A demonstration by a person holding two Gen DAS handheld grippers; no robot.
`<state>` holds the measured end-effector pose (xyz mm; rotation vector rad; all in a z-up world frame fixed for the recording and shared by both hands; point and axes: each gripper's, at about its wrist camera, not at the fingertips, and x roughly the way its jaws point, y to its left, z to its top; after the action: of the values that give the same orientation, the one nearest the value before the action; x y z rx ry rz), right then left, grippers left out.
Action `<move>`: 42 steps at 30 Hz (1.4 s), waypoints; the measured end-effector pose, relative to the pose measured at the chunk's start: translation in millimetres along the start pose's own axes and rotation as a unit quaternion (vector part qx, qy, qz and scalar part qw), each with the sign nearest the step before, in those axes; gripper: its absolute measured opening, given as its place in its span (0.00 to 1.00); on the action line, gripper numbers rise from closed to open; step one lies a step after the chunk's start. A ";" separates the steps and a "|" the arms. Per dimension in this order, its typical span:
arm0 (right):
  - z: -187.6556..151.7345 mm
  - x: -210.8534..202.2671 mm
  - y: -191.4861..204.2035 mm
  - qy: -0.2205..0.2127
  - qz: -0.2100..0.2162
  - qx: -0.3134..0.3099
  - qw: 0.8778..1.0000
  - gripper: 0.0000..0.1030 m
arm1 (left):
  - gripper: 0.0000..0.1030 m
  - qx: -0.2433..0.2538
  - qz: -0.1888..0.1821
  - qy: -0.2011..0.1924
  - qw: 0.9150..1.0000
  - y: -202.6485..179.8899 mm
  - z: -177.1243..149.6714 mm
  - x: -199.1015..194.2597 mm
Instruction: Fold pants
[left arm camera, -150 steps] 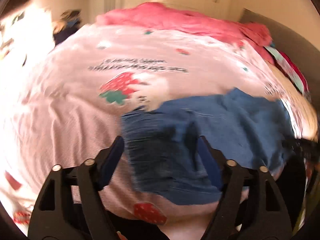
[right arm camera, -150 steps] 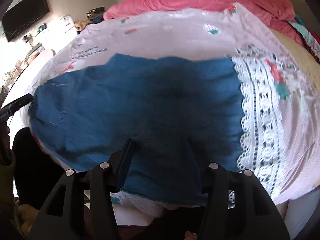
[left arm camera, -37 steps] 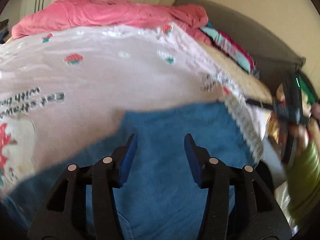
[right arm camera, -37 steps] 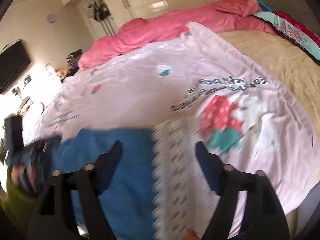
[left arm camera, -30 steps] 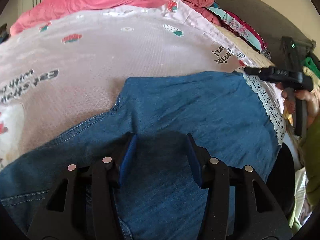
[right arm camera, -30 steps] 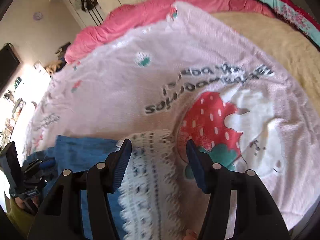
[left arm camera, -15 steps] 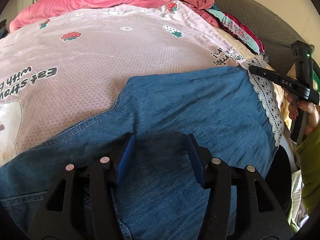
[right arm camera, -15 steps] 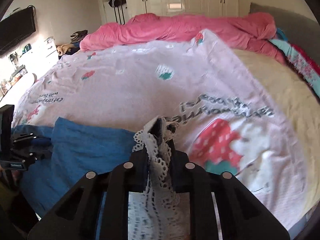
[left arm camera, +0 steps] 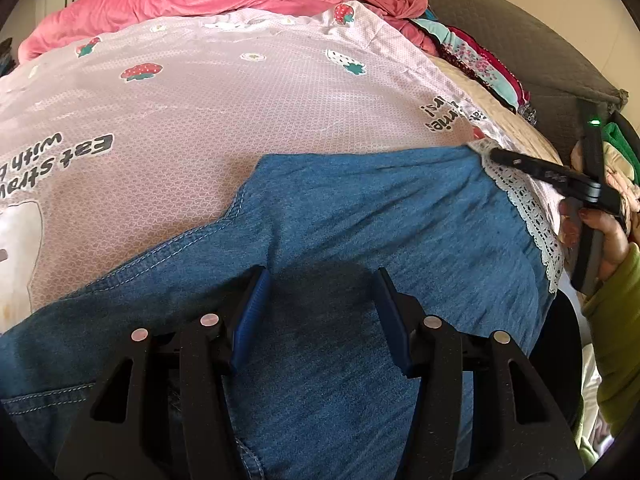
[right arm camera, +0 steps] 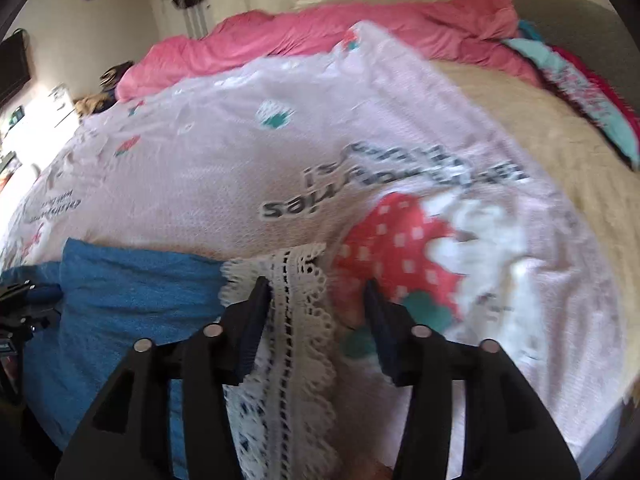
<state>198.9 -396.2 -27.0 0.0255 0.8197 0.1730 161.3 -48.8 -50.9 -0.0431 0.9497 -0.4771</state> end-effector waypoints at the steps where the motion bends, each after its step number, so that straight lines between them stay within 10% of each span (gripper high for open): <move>1: -1.2 -8.5 -2.2 -0.010 -0.004 0.006 1.000 0.52 | 0.44 0.000 0.000 0.000 1.000 -0.3 0.0 -0.4; 10: -41.5 -75.7 27.3 -0.043 0.038 -0.023 0.998 0.54 | 0.59 -0.010 0.033 -0.065 0.997 -1.5 4.4 -50.2; 15: -69.2 -74.0 67.5 -0.009 0.072 -0.075 0.995 0.55 | 0.60 -0.037 0.129 -0.101 0.986 12.6 -24.9 -84.4; 22: -85.6 -59.0 84.6 0.039 0.055 -0.098 0.993 0.60 | 0.63 -0.089 0.173 -0.055 0.979 46.0 -47.2 -82.0; 36: -97.0 -44.5 64.9 0.073 0.030 -0.064 0.995 0.61 | 0.48 -0.115 0.139 -0.066 0.981 73.5 -62.2 -85.9; 42: -94.3 -65.7 62.0 0.058 0.036 -0.056 0.996 0.66 | 0.66 -0.110 0.146 -0.091 0.979 53.7 -66.5 -110.4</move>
<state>77.3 -350.0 -38.2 -0.0610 0.9238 0.2897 75.1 56.0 -17.9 -0.1423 0.8087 -0.0925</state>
